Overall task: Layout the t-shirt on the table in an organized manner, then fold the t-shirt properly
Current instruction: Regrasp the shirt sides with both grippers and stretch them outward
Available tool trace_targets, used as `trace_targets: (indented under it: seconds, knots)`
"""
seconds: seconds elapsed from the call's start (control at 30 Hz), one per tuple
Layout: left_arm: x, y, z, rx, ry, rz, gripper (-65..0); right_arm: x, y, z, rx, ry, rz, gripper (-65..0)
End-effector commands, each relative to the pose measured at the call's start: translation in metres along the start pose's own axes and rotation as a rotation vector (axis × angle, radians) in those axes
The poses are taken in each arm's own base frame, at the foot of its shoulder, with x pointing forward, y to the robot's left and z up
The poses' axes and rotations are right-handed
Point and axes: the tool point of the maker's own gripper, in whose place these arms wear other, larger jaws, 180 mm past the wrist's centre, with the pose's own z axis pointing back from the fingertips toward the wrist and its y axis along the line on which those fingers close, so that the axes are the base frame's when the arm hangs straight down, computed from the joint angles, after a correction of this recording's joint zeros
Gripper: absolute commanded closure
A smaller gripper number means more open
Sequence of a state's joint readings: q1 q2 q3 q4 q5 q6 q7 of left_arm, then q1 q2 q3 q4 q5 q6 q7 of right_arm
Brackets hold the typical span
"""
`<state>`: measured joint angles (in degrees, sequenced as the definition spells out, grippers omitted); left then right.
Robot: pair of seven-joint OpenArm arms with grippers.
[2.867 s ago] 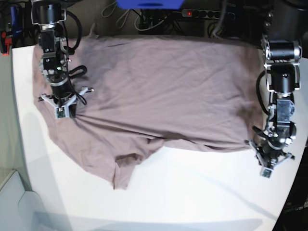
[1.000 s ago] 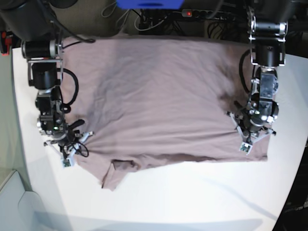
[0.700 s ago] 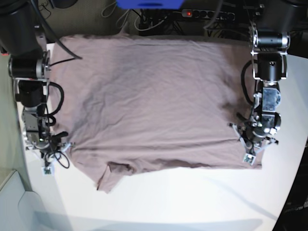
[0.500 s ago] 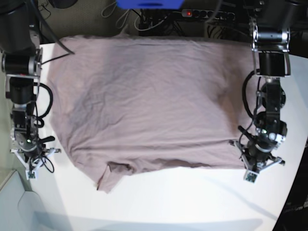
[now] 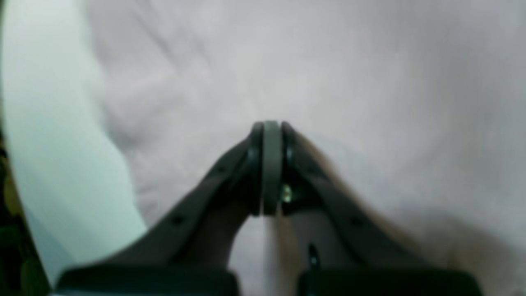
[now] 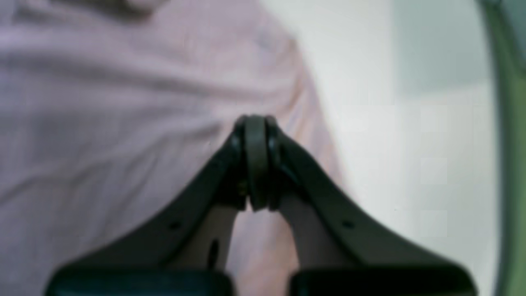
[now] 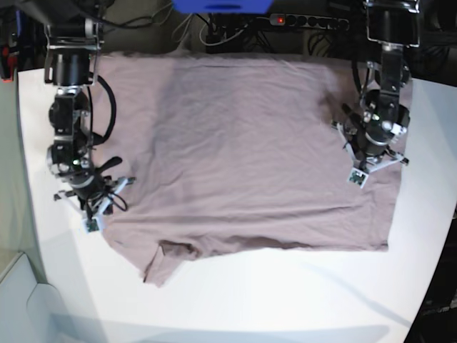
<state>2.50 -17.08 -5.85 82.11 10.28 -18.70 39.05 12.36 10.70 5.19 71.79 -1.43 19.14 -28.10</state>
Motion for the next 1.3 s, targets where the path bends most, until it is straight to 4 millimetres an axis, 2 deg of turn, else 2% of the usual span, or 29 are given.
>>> trace_targets:
  seconds: [0.0,0.1,0.2,0.27,0.33,0.5,0.67,0.77,0.83,0.97,1.03,1.1,1.2,1.27]
  knots:
    - [0.001,0.008,0.0,0.013,0.003,-0.004,-0.3,0.028,-0.002,0.002,0.009,-0.074,0.016,0.0]
    - [-0.02,0.002,-0.008,-0.007,0.06,0.006,-0.3,0.012,0.019,-0.006,0.091,-0.032,0.022,0.0]
    - [-0.033,0.0,-0.016,-0.02,0.101,0.019,-0.3,0.0,0.017,-0.019,0.102,0.018,-0.002,0.0]
    - [-0.022,0.007,-0.023,-0.014,0.071,0.029,-0.3,-0.003,0.013,-0.03,0.108,0.048,-0.024,0.0]
    - [-0.021,0.006,-0.032,-0.023,0.066,0.044,-0.3,-0.002,0.0,-0.039,0.098,0.046,-0.039,0.0]
    - [-0.001,0.021,-0.051,-0.017,0.056,0.077,-0.3,-0.004,-0.024,-0.057,0.083,0.029,-0.1,0.0]
    - [0.026,0.037,-0.057,-0.002,0.029,0.104,-0.3,0.009,-0.056,-0.069,0.049,-0.035,-0.175,0.0]
    - [0.043,0.029,-0.058,-0.015,0.005,0.11,-0.3,0.033,-0.075,-0.069,0.023,-0.112,-0.193,0.0]
    - [0.045,0.026,-0.058,-0.021,0.008,0.113,-0.3,0.049,-0.085,-0.068,0.008,-0.155,-0.195,0.0]
    - [0.05,0.02,-0.046,-0.02,0.029,0.113,-0.3,0.071,-0.104,-0.062,-0.019,-0.202,-0.187,0.0]
    - [0.048,0.016,-0.035,-0.013,0.022,0.1,-0.3,0.074,-0.107,-0.061,-0.024,-0.208,-0.186,0.0]
    - [0.054,0.014,-0.021,0.002,-0.018,0.081,-0.3,0.081,-0.109,-0.058,-0.029,-0.226,-0.17,0.0]
    - [0.057,0.01,-0.004,0.017,-0.061,0.058,-0.3,0.083,-0.104,-0.055,-0.022,-0.249,-0.148,0.0]
    - [0.047,0.011,0.001,0.026,-0.054,0.057,-0.3,0.092,-0.092,-0.055,-0.007,-0.278,-0.138,0.0]
